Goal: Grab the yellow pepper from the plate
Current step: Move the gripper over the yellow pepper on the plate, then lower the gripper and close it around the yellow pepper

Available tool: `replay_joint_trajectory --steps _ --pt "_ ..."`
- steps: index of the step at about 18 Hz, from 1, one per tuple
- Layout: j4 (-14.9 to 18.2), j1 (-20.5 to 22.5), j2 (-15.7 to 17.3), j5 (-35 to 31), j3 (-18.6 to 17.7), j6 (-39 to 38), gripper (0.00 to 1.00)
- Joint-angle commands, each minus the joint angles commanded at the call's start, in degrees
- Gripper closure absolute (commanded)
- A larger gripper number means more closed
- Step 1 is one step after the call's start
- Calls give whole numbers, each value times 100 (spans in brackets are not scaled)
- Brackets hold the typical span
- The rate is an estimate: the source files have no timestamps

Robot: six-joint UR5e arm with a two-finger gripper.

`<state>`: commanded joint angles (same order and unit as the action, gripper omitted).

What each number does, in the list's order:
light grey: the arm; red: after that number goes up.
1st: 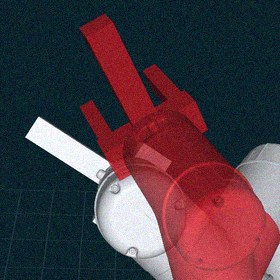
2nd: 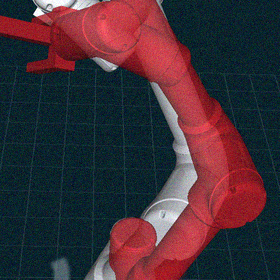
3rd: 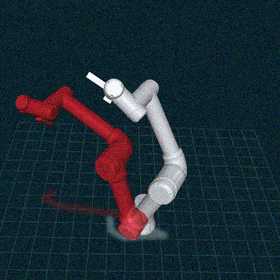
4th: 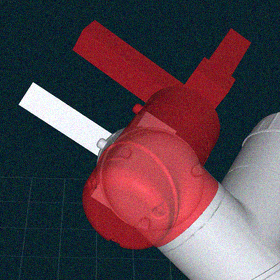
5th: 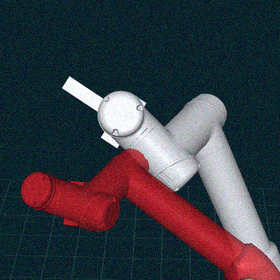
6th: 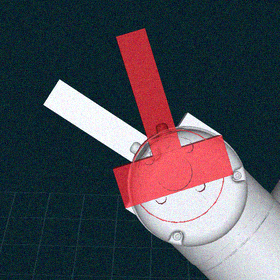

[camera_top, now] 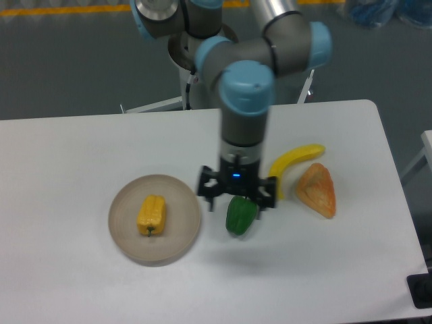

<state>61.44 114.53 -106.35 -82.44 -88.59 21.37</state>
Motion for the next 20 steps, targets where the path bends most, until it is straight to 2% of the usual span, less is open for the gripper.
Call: replay_joint_trajectory --steps 2,4,6,7,10,20 --pt "-96 -176 9 17 -132 -273 0" --pt "-420 -343 -35 18 -307 -423 0" --pt "-606 -492 -26 9 -631 -459 0" --pt "-798 -528 -26 9 -842 -459 0" --pt "-1124 -695 -44 -44 -1204 -458 0" --pt "-1187 -985 -316 -211 -1275 -397 0"
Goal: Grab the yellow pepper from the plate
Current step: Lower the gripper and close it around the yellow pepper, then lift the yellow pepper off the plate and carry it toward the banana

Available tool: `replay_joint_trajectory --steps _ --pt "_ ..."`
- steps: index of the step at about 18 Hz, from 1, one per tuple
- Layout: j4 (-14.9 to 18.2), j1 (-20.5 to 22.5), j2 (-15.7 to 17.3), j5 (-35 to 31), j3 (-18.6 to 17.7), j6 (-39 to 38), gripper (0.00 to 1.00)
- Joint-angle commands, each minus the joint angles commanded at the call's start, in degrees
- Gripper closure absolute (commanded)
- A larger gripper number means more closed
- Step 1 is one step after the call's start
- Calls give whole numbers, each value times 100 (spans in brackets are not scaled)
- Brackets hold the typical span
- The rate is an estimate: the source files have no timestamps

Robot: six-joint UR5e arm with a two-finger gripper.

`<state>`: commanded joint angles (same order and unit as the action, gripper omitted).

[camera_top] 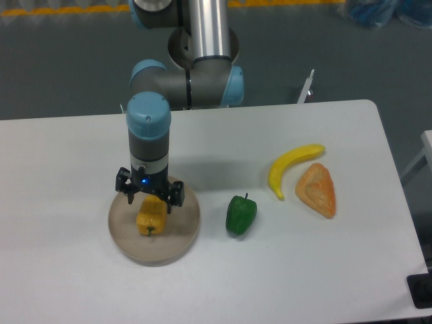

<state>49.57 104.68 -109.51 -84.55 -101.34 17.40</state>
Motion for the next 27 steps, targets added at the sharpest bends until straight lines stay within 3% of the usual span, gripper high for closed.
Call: replay_joint_trajectory --steps 9,10,11,13,15,23,27 --pt "-26 -18 -193 -131 26 18 0" --pt "-96 -18 -202 -202 26 0 6" --pt "-123 -18 -202 -237 26 0 17" --pt "-132 -18 -202 -237 18 26 51" --pt "-132 -18 -202 -237 26 70 68" --pt "-71 44 78 -246 131 281 69" --pt "0 394 421 -500 184 1263 69"
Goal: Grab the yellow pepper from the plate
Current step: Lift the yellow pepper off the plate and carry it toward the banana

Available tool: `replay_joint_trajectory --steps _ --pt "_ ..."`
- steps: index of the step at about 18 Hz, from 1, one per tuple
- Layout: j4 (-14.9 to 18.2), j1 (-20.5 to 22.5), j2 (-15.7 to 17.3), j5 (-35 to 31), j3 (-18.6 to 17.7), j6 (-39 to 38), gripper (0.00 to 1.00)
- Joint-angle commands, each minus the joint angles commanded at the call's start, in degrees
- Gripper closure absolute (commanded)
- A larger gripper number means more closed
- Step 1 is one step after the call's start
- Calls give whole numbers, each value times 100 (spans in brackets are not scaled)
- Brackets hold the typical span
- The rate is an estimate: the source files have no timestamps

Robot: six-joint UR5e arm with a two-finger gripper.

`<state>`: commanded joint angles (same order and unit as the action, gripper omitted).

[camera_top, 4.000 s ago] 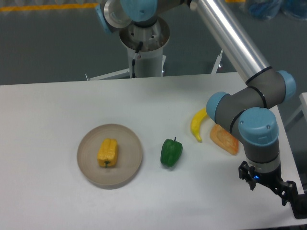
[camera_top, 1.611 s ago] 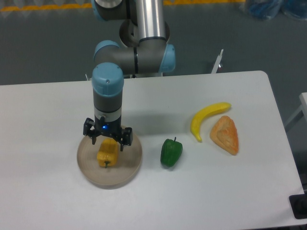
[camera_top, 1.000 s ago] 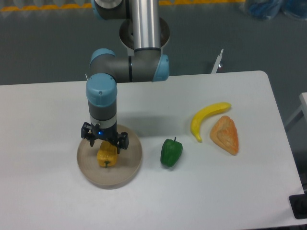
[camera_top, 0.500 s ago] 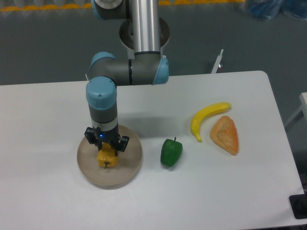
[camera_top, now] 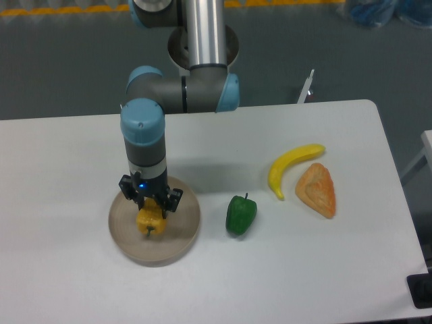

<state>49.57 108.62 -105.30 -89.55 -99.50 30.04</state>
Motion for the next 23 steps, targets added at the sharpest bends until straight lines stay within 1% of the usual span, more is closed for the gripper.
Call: replay_joint_trajectory --steps 3,4,6,8,10,12,15,19,23 --pt "175 527 185 8 149 405 69" --pt "246 799 212 17 289 641 69" --pt "273 1213 238 52 483 1099 69" --pt "281 1486 238 43 615 1503 69" --pt "422 1828 203 43 791 2117 69" --pt "422 1996 159 52 844 2558 69" --pt "422 2190 80 70 975 2674 69" --pt "413 2181 -69 113 1046 2700 69" --pt "413 2181 -96 114 1090 2709 69"
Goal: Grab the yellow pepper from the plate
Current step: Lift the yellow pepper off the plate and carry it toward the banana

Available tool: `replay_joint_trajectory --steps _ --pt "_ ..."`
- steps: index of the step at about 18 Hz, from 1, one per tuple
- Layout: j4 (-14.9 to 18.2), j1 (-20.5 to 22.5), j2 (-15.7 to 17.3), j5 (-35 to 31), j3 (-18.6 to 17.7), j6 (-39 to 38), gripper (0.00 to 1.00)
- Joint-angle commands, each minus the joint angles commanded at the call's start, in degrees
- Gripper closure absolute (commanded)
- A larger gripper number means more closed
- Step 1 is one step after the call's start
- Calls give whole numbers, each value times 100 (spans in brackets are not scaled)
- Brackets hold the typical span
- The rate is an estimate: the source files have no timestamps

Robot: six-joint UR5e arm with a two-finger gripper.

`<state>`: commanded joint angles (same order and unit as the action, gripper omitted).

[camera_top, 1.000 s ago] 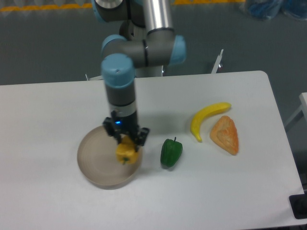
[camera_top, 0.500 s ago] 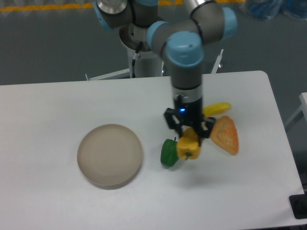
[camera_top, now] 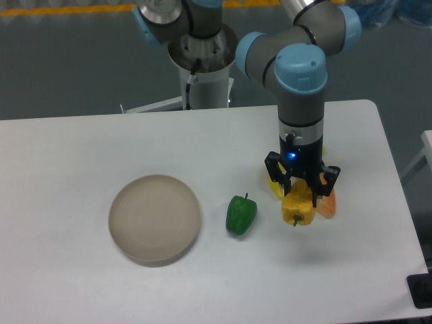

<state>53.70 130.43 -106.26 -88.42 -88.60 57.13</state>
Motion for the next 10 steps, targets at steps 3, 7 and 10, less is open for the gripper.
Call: replay_joint_trajectory --steps 3,7,10 --pt "0 0 0 0 0 0 69" --pt "-9 -9 -35 0 0 0 69" --pt "0 0 -26 0 0 9 69"
